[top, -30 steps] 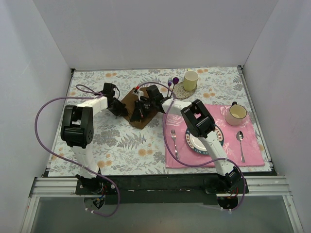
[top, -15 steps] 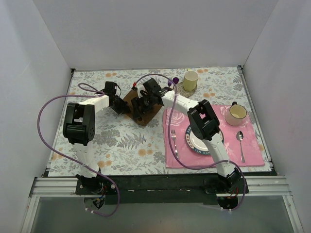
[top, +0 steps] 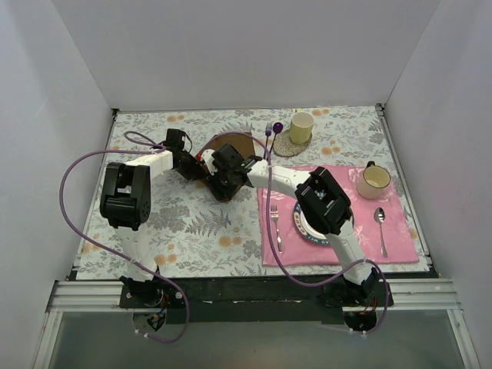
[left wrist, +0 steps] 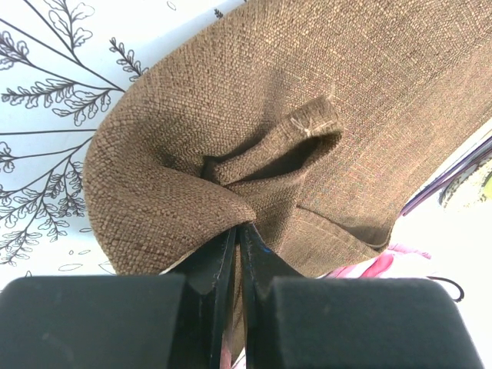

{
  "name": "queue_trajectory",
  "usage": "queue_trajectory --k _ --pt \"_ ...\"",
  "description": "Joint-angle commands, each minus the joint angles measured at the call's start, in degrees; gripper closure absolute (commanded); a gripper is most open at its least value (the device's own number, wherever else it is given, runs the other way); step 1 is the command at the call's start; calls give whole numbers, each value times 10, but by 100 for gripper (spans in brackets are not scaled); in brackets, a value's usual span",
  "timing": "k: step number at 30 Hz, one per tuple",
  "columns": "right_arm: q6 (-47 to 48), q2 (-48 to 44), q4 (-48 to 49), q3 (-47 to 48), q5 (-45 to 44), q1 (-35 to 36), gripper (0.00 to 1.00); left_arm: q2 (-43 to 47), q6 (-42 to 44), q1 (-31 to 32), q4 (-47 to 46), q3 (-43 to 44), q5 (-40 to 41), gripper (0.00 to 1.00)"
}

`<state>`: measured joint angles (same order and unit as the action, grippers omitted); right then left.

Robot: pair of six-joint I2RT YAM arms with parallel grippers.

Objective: Fold the napkin, place the utensils inside, and roll it up
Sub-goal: Roll the napkin with the utensil

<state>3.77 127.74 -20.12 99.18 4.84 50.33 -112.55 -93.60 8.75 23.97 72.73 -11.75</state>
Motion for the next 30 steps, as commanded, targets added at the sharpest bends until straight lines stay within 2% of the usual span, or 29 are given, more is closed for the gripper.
queue_trajectory --k 1,3,8,11,12,14,16,18,22,27,30 --pt "-2 -37 6 -15 -7 -18 53 -43 18 5 22 -9 62 100" --pt "-6 -49 17 -29 9 -29 53 -45 20 5 22 -6 62 100" --pt "-19 -53 22 -38 68 -62 67 -53 25 5 27 0 59 100" --pt "-51 -51 41 -56 145 -92 74 -56 32 5 30 5 60 100" --pt "-62 -46 60 -63 211 -103 75 -57 32 5 30 6 63 100" --pt "-96 -31 70 -64 269 -131 74 -58 33 5 32 9 64 100" --pt "-101 -25 73 -60 293 -138 66 -60 35 5 34 12 63 100" --pt "-86 -21 49 -46 276 -139 56 -62 37 5 35 15 63 100" --pt "-54 -23 7 9 234 -136 46 -65 40 5 39 22 59 100" --pt "-18 -33 16 24 205 -119 28 -62 39 5 41 28 60 100" --pt "-17 -20 34 37 207 -108 22 -61 38 5 42 29 59 100"
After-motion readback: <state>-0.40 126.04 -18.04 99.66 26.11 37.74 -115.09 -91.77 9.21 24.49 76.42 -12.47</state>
